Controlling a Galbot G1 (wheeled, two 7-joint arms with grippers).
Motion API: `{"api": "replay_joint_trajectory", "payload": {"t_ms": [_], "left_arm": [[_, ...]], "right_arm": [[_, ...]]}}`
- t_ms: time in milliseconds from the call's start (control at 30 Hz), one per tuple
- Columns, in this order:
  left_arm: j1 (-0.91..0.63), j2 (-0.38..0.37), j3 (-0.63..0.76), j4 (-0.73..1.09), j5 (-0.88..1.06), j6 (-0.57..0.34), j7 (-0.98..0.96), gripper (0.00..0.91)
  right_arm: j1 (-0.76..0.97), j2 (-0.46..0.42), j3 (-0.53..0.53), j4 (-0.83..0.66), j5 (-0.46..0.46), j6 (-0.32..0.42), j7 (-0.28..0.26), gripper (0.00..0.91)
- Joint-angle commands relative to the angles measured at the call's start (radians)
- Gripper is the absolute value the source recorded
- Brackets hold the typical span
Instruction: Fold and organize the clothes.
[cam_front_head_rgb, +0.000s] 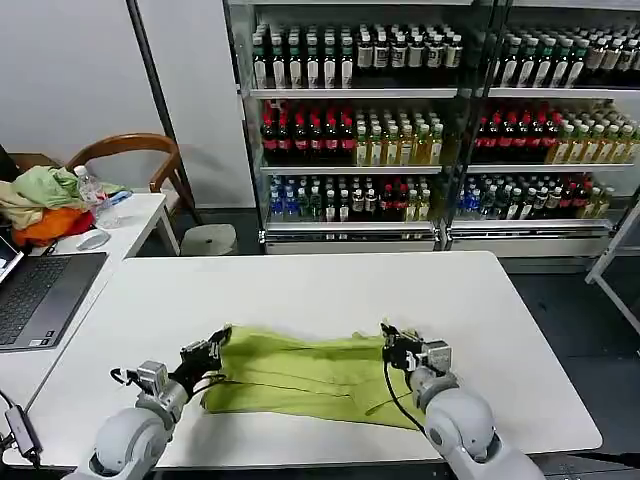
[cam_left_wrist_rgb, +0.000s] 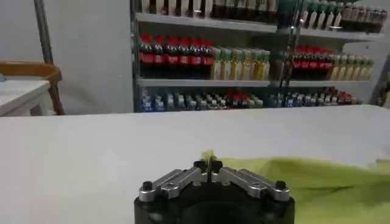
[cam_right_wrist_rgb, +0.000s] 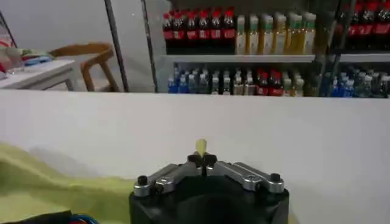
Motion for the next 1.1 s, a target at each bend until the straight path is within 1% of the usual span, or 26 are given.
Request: {"api": "replay_joint_trajectory", "payload": {"t_ms": [33, 233, 367, 467, 533, 567, 600, 633, 667, 700, 833, 967, 1033, 1067, 1100], "left_arm": [[0.103, -0.019, -0.025, -0.053, 0.041, -0.016, -0.003, 0.04], [0.12, -0.02, -0.035, -0.07, 0.049, -0.007, -0.01, 0.04], [0.134, -0.018, -0.044, -0.078, 0.052, -0.003, -0.01, 0.04], [0.149, -0.019, -0.047, -0.084, 0.055, -0.002, -0.01, 0.04], [0.158, -0.02, -0.044, -0.084, 0.071, -0.001, -0.009, 0.04], [0.159, -0.021, -0.034, -0.078, 0.114, 0.011, -0.023, 0.04], [0.158, -0.023, -0.029, -0.067, 0.14, 0.017, -0.029, 0.907], [0.156, -0.024, -0.027, -0.059, 0.144, 0.014, -0.025, 0.907], [0.154, -0.026, -0.025, -0.049, 0.153, 0.015, -0.026, 0.907], [0.157, -0.028, -0.027, -0.049, 0.158, 0.016, -0.025, 0.907], [0.179, -0.024, -0.041, -0.087, 0.161, 0.025, -0.035, 0.907], [0.185, -0.026, -0.063, -0.162, 0.139, 0.032, -0.104, 0.907], [0.181, -0.028, -0.056, -0.201, 0.09, 0.049, -0.174, 0.907], [0.168, -0.032, -0.031, -0.227, 0.018, 0.075, -0.288, 0.907], [0.155, -0.037, -0.013, -0.238, -0.018, 0.078, -0.35, 0.907]], "right_arm": [[-0.048, -0.033, 0.009, 0.009, -0.04, 0.026, -0.013, 0.0], [-0.056, -0.048, 0.013, 0.027, -0.032, 0.023, -0.013, 0.0], [-0.068, -0.05, 0.015, 0.043, -0.007, 0.011, -0.007, 0.0], [-0.08, -0.051, 0.011, 0.041, -0.011, 0.014, -0.009, 0.0], [-0.09, -0.05, 0.007, 0.037, -0.012, 0.015, -0.011, 0.0], [-0.098, -0.049, 0.002, 0.035, -0.019, 0.015, -0.013, 0.0], [-0.106, -0.049, -0.002, 0.036, -0.027, 0.012, -0.013, 0.0], [-0.108, -0.049, -0.004, 0.037, -0.032, 0.012, -0.013, 0.0], [-0.124, -0.05, -0.007, 0.042, -0.051, 0.006, -0.013, 0.584], [-0.131, -0.051, -0.007, 0.046, -0.056, 0.006, -0.012, 0.907], [-0.138, -0.06, 0.011, 0.061, -0.069, 0.011, -0.012, 0.907], [-0.157, -0.083, 0.047, 0.114, -0.07, 0.013, -0.014, 0.907], [-0.176, -0.092, 0.059, 0.143, -0.077, 0.013, -0.018, 0.907], [-0.193, -0.095, 0.07, 0.159, -0.087, 0.015, -0.021, 0.907], [-0.207, -0.095, 0.077, 0.173, -0.099, 0.017, -0.023, 0.907]]}}
